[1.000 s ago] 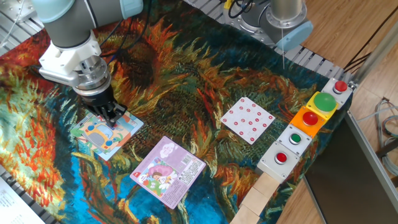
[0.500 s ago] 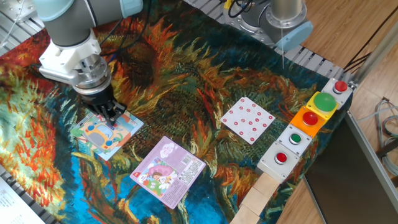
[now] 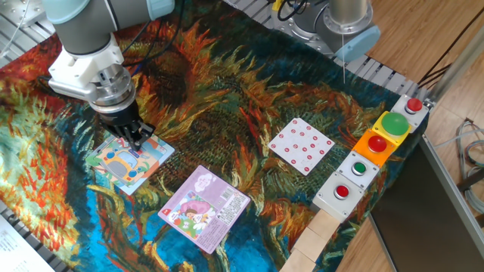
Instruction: Assemble one piece of a puzzle
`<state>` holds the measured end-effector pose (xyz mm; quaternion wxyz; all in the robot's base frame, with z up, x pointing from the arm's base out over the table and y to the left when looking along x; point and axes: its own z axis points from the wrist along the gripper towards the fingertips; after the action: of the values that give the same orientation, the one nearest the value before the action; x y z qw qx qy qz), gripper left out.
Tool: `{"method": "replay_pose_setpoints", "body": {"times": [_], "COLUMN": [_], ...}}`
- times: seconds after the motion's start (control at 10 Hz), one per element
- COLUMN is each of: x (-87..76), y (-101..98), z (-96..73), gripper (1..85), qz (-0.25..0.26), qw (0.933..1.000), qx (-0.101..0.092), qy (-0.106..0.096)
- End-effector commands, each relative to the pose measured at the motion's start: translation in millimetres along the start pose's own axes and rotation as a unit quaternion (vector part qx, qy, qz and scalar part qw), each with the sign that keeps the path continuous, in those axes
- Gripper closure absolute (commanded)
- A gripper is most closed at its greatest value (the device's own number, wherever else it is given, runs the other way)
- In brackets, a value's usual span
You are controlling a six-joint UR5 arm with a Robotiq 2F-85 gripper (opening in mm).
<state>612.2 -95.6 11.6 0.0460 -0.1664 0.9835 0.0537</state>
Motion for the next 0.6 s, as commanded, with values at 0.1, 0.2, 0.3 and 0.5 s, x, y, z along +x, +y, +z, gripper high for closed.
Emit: {"method": "replay_pose_setpoints", "body": {"times": [0.1, 0.2, 0.3, 0.5], "x": [-6.0, -7.6, -10.4, -16.0], "y": [3.9, 4.2, 3.6, 1.0], "z": [-1.4, -1.3, -1.4, -2.7], "gripper": [84.3, 84.3, 84.3, 84.3], "qz": [0.004, 0.004, 0.002, -0.006], "qw": [0.9999, 0.9999, 0.9999, 0.9998], "qx": [-0.007, -0.007, -0.007, -0.004], "qy": [-0.011, -0.012, -0.013, -0.019]}}
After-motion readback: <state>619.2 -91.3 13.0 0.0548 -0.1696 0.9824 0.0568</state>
